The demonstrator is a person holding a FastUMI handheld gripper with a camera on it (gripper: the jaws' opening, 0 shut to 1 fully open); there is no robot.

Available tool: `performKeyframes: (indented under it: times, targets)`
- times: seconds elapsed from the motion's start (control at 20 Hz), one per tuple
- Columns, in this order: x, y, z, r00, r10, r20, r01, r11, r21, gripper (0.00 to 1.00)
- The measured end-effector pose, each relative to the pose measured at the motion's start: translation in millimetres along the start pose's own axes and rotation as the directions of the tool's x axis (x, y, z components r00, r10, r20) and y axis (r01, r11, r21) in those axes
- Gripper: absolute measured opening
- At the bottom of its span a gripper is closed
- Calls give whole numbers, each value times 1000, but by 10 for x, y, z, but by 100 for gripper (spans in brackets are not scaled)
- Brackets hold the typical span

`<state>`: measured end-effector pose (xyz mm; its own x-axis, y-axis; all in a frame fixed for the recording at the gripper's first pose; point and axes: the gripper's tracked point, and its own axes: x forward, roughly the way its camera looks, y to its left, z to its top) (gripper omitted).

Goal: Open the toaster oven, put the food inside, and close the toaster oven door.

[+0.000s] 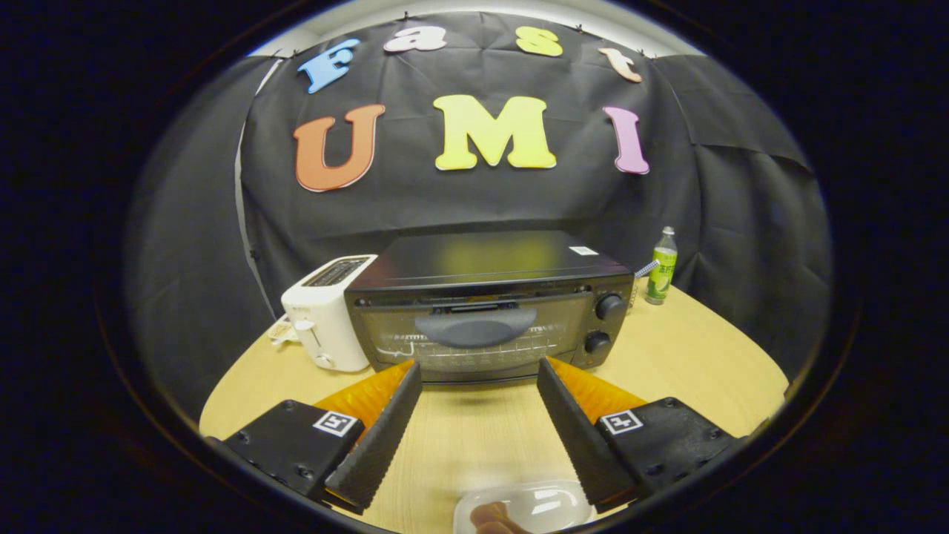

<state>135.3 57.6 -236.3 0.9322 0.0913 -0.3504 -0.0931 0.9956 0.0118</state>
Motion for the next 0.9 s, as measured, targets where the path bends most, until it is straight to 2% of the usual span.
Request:
performKeyframes:
  times: [0.2,0.3,0.55,0.7,0.8,0.9]
  targets:
    - [-350,-20,378,999,13,42,-11,999,-50,100]
    - [-586,-89,602,997,15,77,-13,999,-34,100]
    - [-1335,-209,1243,983,75,168,-81,996,31,100]
    - [-1740,-421,1669,965,25,261,-38,998,44,100]
    - [-1932,-473,1712,958,25,286,-35,999,32,100]
    - [-2062,-513,1550,955,44,295,-57,998,36,100]
